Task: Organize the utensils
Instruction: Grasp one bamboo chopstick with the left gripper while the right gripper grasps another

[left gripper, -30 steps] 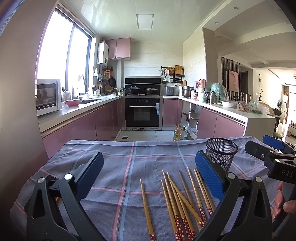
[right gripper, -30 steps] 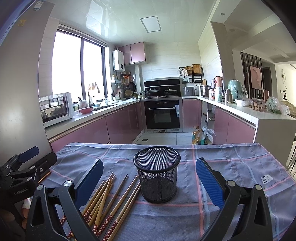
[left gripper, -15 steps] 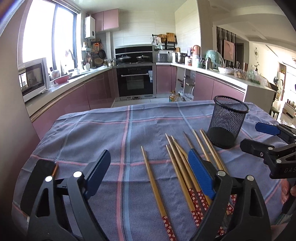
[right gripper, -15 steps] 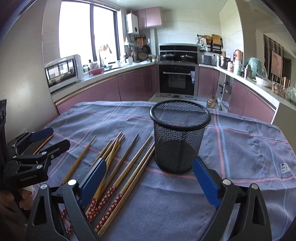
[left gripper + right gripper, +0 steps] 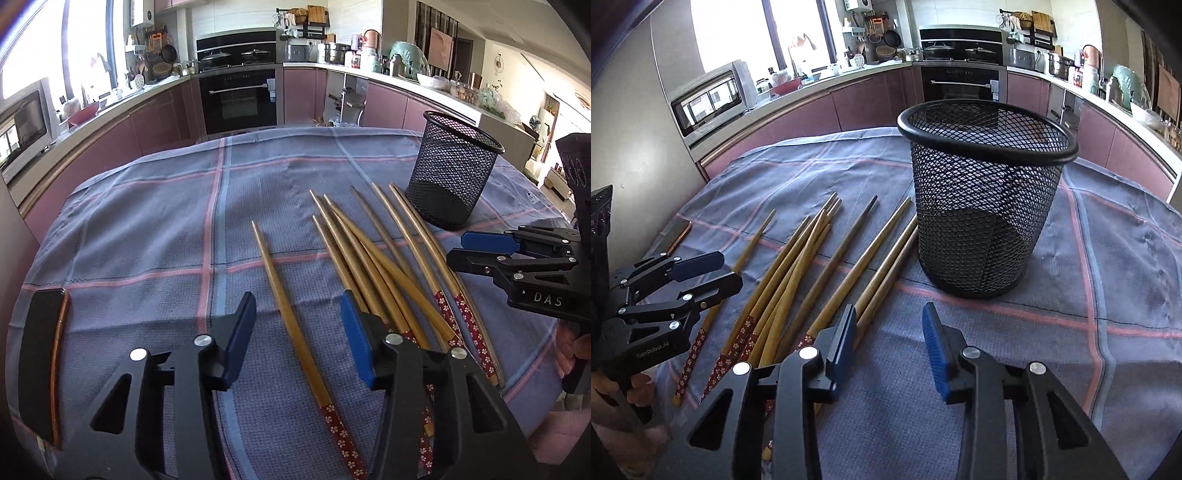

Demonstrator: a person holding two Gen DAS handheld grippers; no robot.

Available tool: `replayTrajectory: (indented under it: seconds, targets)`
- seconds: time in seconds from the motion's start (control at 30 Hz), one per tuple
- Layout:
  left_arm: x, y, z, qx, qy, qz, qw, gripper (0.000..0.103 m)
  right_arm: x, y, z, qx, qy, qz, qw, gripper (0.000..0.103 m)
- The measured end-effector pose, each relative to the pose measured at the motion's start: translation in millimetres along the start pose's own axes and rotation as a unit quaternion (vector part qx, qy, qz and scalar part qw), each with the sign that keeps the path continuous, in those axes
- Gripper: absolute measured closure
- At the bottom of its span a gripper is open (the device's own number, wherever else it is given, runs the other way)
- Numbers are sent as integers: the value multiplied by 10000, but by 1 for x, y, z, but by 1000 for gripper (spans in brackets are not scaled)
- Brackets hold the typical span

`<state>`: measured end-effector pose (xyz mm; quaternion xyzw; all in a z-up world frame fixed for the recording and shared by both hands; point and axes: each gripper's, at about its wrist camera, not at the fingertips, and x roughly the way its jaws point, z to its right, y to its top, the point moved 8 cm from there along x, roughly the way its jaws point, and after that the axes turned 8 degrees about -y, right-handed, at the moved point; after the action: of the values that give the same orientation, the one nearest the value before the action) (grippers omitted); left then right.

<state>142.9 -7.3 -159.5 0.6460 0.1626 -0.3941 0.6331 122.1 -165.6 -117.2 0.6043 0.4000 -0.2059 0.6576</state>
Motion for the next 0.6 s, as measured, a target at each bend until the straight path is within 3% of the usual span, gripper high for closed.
replayTrajectory:
  seconds: [0.13,0.27,0.43,0.6]
  targets:
    - [14,-1,0,-60,-182,-217,9996,70,5,4,-1,-81,-15,-118,9999,68]
    - [23,1,2,-54,-221,-280,9993,71,13,12,-6,-138,-88,-147,9998,69]
    - [26,5,3,-106,-257,-335,9991,85,18,15,-6,-55,71,-195,9998,78]
    - [23,4,6,-249,-351,-357,9984,92,21,18,-7,120,287,-249,9992,90]
